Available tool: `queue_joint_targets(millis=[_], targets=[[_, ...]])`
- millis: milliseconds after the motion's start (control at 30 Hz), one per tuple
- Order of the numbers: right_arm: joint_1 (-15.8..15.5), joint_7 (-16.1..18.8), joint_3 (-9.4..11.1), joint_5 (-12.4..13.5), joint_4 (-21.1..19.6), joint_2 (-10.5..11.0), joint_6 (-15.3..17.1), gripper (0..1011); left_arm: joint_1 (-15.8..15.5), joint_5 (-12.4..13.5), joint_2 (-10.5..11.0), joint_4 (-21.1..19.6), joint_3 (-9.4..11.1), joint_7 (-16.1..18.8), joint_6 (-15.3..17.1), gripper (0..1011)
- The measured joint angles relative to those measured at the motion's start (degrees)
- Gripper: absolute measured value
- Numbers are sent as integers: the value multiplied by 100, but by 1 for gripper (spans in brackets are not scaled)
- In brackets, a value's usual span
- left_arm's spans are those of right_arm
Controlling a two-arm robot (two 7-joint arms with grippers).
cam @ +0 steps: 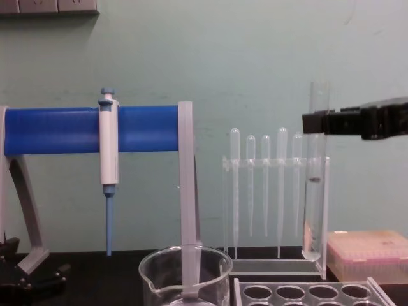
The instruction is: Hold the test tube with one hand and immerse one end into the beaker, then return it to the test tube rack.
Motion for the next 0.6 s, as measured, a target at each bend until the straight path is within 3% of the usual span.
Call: queue_joint_targets(millis=[267, 600], targets=[[206, 59, -11, 364, 64, 69, 287, 241, 0, 0, 0, 1, 0, 0, 0, 1000], [270, 54, -96, 385, 70, 130, 303, 241, 0, 0, 0, 0, 0, 0, 0, 1000]])
